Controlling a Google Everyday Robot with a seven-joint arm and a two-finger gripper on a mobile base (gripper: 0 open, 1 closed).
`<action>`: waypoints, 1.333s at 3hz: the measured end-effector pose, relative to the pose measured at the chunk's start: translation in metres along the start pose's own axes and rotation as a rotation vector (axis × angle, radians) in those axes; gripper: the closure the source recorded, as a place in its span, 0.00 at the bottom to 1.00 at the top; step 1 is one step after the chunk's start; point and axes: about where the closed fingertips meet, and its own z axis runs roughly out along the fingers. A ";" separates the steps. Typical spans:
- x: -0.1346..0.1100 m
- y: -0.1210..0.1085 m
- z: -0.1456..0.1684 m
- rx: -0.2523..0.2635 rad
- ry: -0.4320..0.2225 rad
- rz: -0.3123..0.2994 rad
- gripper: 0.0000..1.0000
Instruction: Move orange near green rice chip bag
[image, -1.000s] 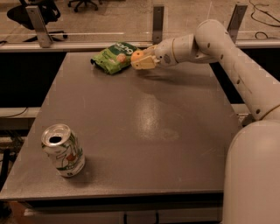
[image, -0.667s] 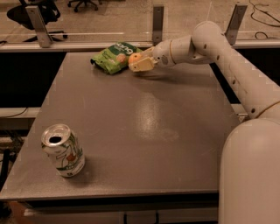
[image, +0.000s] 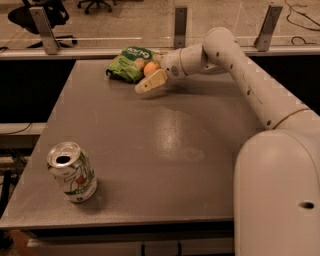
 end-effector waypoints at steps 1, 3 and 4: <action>0.000 0.000 0.000 -0.001 0.000 0.000 0.00; -0.016 -0.007 -0.064 0.098 -0.030 -0.038 0.00; -0.025 -0.013 -0.125 0.192 -0.043 -0.072 0.00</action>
Offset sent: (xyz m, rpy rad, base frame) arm -0.0060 -0.0518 0.0376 0.0173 -0.0703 -0.0792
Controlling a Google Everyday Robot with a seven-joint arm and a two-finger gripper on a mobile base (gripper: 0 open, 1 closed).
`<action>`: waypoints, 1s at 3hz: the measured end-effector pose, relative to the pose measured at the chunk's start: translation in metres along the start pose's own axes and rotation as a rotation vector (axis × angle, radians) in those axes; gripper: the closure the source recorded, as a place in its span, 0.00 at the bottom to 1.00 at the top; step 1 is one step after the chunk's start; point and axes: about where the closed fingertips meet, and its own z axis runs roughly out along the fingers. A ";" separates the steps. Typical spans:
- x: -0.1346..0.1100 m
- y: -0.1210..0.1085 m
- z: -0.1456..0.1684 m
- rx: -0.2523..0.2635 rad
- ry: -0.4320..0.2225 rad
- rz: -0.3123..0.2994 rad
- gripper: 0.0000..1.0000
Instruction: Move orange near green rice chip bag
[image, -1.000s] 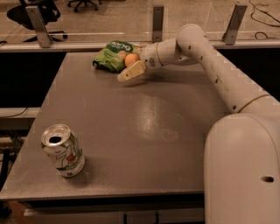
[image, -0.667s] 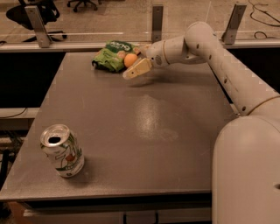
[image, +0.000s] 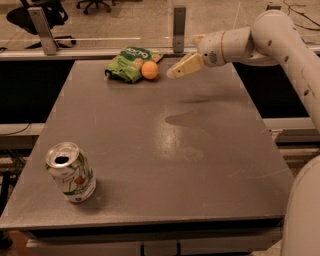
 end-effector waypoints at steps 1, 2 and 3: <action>-0.007 -0.018 -0.070 0.093 0.005 -0.072 0.00; -0.015 -0.025 -0.138 0.175 0.015 -0.151 0.00; -0.013 -0.027 -0.147 0.186 0.018 -0.158 0.00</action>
Offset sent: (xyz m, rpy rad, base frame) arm -0.0769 -0.2072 0.1168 -0.1531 -0.3150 -0.1943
